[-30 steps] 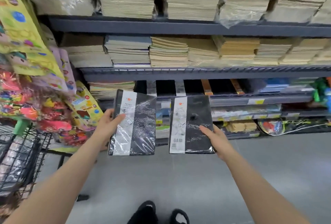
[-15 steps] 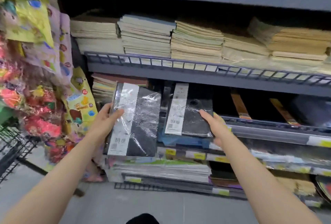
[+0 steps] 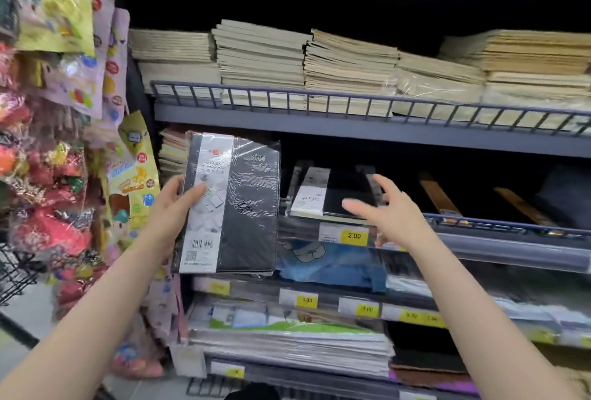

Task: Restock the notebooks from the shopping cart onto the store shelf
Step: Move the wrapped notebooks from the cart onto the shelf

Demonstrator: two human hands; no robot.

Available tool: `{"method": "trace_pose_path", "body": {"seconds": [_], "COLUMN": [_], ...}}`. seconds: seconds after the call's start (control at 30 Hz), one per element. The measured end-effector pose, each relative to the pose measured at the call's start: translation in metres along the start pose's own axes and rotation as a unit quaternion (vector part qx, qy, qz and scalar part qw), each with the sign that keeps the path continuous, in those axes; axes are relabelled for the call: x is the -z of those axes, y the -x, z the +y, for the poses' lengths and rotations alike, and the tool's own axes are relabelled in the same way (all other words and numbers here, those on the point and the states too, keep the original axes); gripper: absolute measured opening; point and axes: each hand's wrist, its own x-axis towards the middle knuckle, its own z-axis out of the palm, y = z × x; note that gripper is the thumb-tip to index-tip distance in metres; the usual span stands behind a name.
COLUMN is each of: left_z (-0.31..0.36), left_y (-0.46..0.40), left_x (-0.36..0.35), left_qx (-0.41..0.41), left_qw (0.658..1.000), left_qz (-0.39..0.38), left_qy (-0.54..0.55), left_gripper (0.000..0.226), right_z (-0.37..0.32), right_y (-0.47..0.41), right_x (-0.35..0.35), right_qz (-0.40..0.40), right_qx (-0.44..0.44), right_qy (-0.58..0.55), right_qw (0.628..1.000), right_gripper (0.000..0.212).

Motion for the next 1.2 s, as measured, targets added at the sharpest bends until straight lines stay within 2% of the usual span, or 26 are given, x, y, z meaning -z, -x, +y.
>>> {"method": "trace_pose_path", "body": {"seconds": [0.07,0.13,0.2,0.4,0.5,0.7,0.77,0.8,0.87,0.93,0.97,1.03,1.13,1.2], "left_z": [0.005,0.008,0.009,0.005,0.005,0.009,0.009,0.008,0.006,0.003,0.002,0.001,0.005,0.009], "left_y": [-0.001,-0.002,-0.003,-0.002,0.0,-0.002,0.001,0.003,0.009,0.014,0.016,0.019,0.018,0.014], "left_x": [0.0,0.001,0.002,0.0,-0.004,-0.017,-0.029,-0.036,-0.053,-0.072,-0.081,-0.098,-0.116,-0.117], "left_qx": [-0.004,-0.007,-0.012,-0.009,0.006,0.024,0.035,0.045,0.068,0.097,0.113,0.142,0.162,0.133], "left_qw": [1.0,1.0,1.0,1.0,1.0,0.999,0.999,0.998,0.996,0.992,0.99,0.985,0.98,0.985], "left_qz": [0.006,0.007,0.013,-0.002,-0.009,-0.022,-0.037,-0.045,-0.054,-0.068,-0.077,-0.09,-0.109,-0.107], "left_qy": [0.01,0.016,0.025,0.022,0.021,0.009,0.01,0.015,0.027,0.03,0.029,0.03,0.046,-0.013], "left_gripper": [0.013,0.012,0.011,0.011,0.01,0.008,0.008,0.008,0.008,0.023,0.037,0.049,0.026,0.023], "right_z": [0.007,0.013,0.015,0.016,0.022,0.016,0.014,0.013,0.007,0.006,0.01,0.021,0.025,0.021], "right_y": [0.008,0.005,-0.008,-0.05,-0.058,-0.054,-0.034,-0.019,0.019,0.049,0.056,0.06,0.054,0.046], "right_x": [-0.003,-0.01,-0.02,-0.042,-0.047,-0.045,-0.045,-0.046,-0.05,-0.056,-0.059,-0.059,-0.049,-0.044], "right_qz": [0.02,0.05,0.064,0.091,0.102,0.088,0.13,0.121,0.007,-0.114,-0.123,-0.086,-0.009,0.025], "right_qx": [0.082,0.128,0.156,0.182,0.188,0.142,0.183,0.196,0.145,0.066,0.05,0.033,0.005,-0.008], "right_qy": [0.086,0.099,0.107,0.204,0.301,0.362,0.304,0.221,0.007,-0.13,-0.154,-0.222,-0.318,-0.339], "right_qw": [0.993,0.986,0.98,0.958,0.929,0.917,0.926,0.948,0.989,0.983,0.979,0.971,0.948,0.94], "right_gripper": [0.068,0.043,0.034,0.029,0.026,0.032,0.039,0.041,0.045,0.048,0.052,0.056,0.041,0.037]}}
